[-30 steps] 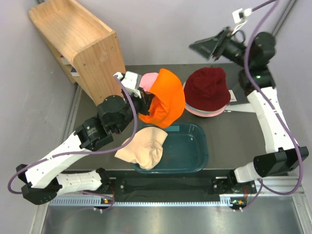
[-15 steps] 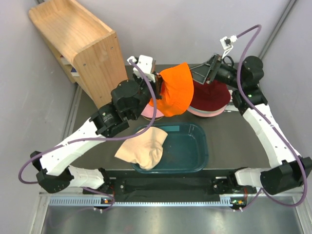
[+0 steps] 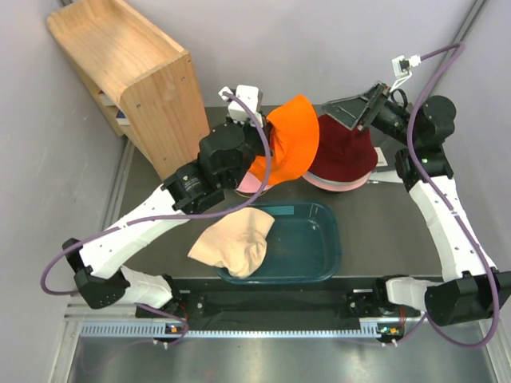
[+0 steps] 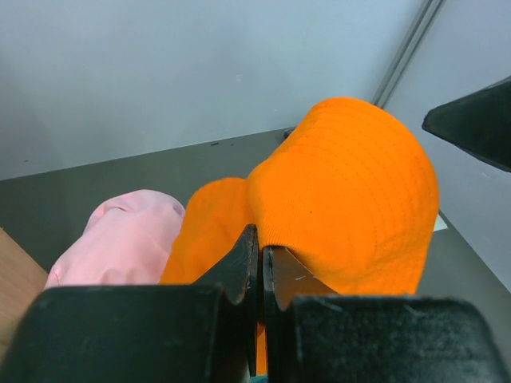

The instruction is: Stack the hats

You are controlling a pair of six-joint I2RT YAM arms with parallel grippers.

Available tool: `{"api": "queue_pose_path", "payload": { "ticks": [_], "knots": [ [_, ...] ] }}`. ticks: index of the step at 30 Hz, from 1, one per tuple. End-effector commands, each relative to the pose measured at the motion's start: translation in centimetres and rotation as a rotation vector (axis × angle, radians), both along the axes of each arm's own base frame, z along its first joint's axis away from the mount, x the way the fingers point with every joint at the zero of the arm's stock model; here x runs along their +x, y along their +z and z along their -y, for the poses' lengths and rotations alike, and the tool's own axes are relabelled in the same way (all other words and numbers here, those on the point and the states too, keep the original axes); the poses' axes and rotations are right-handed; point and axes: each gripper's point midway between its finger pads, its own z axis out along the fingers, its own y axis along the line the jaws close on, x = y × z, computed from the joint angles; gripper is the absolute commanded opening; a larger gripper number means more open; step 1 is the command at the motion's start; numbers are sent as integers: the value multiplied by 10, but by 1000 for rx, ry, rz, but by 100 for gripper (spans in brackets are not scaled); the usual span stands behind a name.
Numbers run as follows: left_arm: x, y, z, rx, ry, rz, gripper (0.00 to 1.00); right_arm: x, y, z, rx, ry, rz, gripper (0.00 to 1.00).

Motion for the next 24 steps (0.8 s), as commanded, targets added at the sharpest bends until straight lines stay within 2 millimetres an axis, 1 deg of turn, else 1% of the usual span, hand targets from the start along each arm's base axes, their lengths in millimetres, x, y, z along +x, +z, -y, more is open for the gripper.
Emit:
{"api": "queue_pose_path", "payload": {
  "ticks": [1,3,4,7,14,17,24],
  "knots": [
    [4,35,-6,-113,30,41,0,-25,26,-4,13,52,123,66],
    [5,40,-6,-130,25,51,0,-24,16,-6,-3,52,118,66],
    [6,44,-6,-142,26,60,0,-22,5,-7,-11,52,99,66],
    [7,51,-7,-157,26,70,0,-22,-6,-9,-17,63,80,65],
    [11,53,-5,-173,28,71,0,-31,-17,-21,-35,116,66,62],
    [13,53,-6,-178,32,72,0,-35,-24,-26,-40,137,51,59],
    [18,54,-5,-186,35,76,0,-39,-40,-32,-49,164,8,46]
  ]
}}
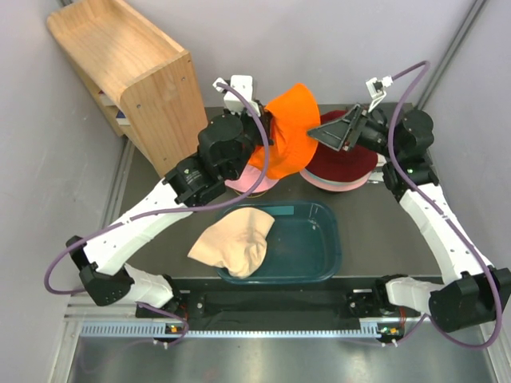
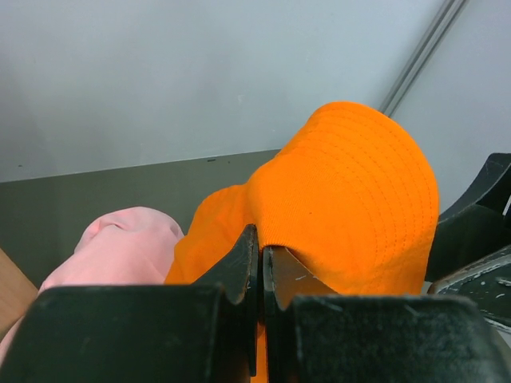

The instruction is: Stack the hats

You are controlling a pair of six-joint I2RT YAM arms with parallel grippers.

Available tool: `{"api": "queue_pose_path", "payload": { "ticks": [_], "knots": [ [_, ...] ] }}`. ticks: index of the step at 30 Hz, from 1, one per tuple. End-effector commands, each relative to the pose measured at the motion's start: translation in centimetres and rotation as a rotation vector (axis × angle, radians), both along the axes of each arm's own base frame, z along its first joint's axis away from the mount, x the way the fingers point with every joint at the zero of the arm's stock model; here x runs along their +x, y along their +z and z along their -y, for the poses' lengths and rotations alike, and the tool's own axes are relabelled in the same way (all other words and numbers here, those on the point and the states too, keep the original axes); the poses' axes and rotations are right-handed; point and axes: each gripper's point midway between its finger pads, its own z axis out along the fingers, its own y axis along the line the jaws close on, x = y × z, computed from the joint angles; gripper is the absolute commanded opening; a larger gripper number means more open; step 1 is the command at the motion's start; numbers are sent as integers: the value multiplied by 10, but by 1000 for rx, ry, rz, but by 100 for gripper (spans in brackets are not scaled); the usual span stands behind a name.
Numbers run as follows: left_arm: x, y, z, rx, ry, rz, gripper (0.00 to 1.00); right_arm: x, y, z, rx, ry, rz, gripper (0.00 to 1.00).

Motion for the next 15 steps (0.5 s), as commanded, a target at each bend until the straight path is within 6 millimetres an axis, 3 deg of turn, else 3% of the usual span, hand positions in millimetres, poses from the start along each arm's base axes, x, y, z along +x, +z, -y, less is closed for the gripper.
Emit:
{"api": "queue_pose_path", "payload": {
  "ticks": [1,4,6,11,15],
  "knots": [
    [0,40,-3,-112,-7,75,0,-13,5,-4,-8,33,57,40],
    [3,38,-1,-110,-12,72,0,-13,4,-5,-12,37,48,12],
    [8,35,0,-102,-9,71,0,-9,4,-4,-15,25,33,1],
    [28,24,0,-56,12,64,0,23,12,9,1,-78,-33,0],
    [61,15,-5,-32,24,50,0,56,16,27,63,-135,-122,0]
  ]
}}
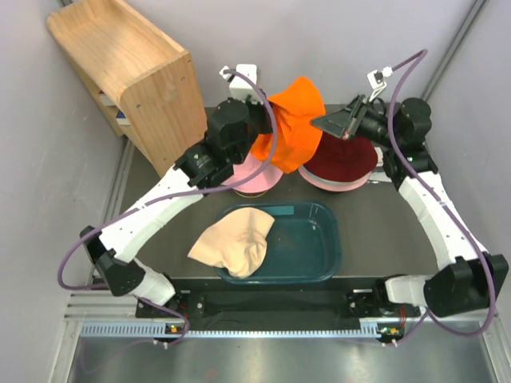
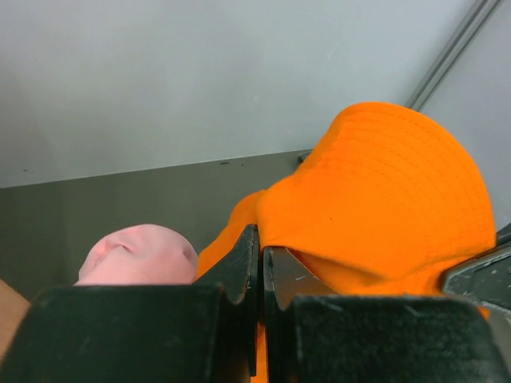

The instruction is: Stack the hats

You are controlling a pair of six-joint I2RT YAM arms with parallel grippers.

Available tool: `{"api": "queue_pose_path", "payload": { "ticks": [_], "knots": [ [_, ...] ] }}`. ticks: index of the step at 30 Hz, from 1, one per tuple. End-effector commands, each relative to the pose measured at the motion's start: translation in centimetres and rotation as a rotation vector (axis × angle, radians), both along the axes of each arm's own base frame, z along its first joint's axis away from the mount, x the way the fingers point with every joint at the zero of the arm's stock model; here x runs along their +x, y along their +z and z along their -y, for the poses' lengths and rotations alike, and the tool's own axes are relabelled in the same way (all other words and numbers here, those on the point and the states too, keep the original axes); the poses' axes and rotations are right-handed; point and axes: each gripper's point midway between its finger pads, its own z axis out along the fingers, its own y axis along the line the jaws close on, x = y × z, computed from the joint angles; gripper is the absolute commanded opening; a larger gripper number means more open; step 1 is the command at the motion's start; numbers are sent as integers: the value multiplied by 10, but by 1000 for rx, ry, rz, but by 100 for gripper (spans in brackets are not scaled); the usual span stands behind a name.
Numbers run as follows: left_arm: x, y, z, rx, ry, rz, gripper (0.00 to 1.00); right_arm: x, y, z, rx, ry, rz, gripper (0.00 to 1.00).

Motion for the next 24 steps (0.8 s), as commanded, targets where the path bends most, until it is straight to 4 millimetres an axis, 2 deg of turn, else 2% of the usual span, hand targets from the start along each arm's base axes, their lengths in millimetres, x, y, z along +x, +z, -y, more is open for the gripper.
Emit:
{"api": "queue_pose_path", "payload": {
  "ticks": [1,2,4,5,7,8,9,10,11,12,14,15,16,17,18,19,20,21,24],
  "knots": [
    [29,27,-6,-53,-1,64,0,31,30,22,79,-90,-16,0],
    [40,19,-2,-44,-16,49,0,39,29,26,88,-104,-30,0],
    [49,26,1,-64,-34,51,0,48,36,29,108,-121,-50,0],
    [60,17,6,-53,-49,34,0,58,30,31,111,-132,-78,0],
    [68,26,9,-68,-70,43,0,68,31,33,133,-151,-104,0],
    [79,16,14,-55,-82,24,0,78,24,35,139,-163,-129,0],
    [83,26,14,-67,-87,42,1,82,25,36,160,-165,-150,0],
    [87,24,14,-67,-91,31,1,87,26,38,175,-173,-154,0],
    [101,13,15,-61,-88,9,1,95,22,40,189,-181,-170,0],
    [103,24,16,-79,-112,24,3,98,24,43,218,-182,-192,0],
    [116,15,15,-93,-120,-4,24,106,26,50,243,-201,-197,0],
    [117,20,16,-105,-134,3,34,107,28,54,252,-211,-202,0],
    [121,21,15,-122,-136,4,55,110,27,58,255,-225,-208,0],
    [126,20,12,-130,-132,4,64,112,24,66,255,-251,-229,0],
    [128,19,12,-137,-136,4,70,113,18,69,251,-264,-243,0],
    [129,20,12,-152,-141,2,76,117,16,83,256,-305,-246,0],
    [134,20,8,-163,-139,4,81,115,14,88,258,-319,-259,0],
    [136,19,8,-172,-141,2,83,115,5,92,261,-333,-284,0],
    [143,19,5,-207,-149,-4,88,110,-3,103,272,-361,-324,0]
  ]
}}
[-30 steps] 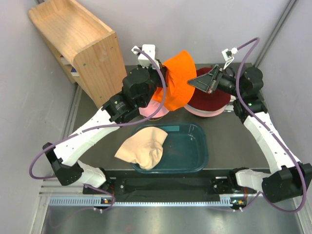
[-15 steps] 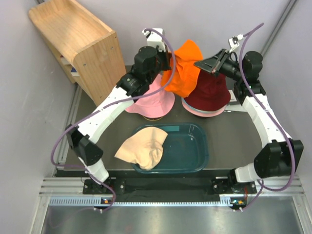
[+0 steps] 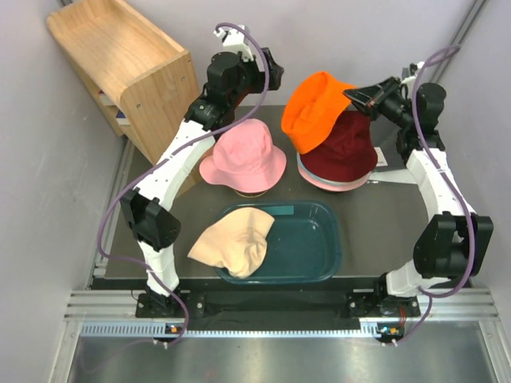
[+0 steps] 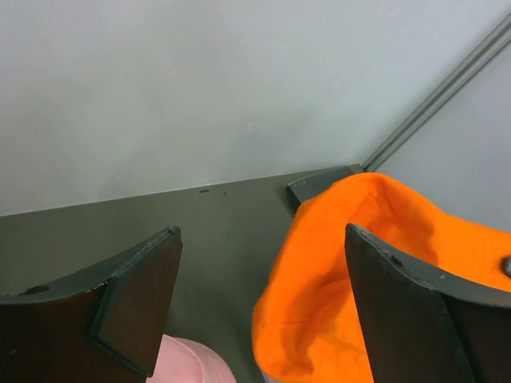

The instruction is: Stack the hats

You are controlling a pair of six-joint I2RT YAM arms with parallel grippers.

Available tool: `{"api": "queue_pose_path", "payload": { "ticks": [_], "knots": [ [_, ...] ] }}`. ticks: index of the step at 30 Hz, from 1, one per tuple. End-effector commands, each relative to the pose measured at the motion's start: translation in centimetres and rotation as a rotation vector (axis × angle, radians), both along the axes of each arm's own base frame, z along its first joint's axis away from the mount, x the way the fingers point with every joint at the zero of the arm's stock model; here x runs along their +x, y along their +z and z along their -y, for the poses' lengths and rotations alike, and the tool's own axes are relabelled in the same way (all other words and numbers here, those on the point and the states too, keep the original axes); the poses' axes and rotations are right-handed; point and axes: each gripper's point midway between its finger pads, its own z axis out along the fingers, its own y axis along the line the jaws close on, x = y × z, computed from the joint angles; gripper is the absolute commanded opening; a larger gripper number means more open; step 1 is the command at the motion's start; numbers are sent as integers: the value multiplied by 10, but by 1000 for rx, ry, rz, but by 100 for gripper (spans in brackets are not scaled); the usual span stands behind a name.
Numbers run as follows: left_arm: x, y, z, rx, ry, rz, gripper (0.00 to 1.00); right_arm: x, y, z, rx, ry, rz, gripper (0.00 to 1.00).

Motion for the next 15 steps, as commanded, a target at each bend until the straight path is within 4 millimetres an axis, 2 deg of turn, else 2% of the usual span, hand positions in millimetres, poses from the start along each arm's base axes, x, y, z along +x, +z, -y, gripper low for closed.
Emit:
{"api": "queue_pose_path", "payload": {
  "ticks": [1,2,7,8,15],
  "knots": [
    [2,36,4,-119,-48,68,88,-17,16,18,22,-62,13,0],
    [7,33,1,-123,-39,63,89,-22,20,20,8,-70,27,0],
    [11,25,4,-136,-72,39,90,-31,-3,42,6,-123,-50,0],
    [11,25,5,-136,-83,39,91,-37,0,42,10,-125,-47,0],
    [10,9,13,-119,-127,-4,91,-58,-17,44,8,-132,-125,0]
  ]
}}
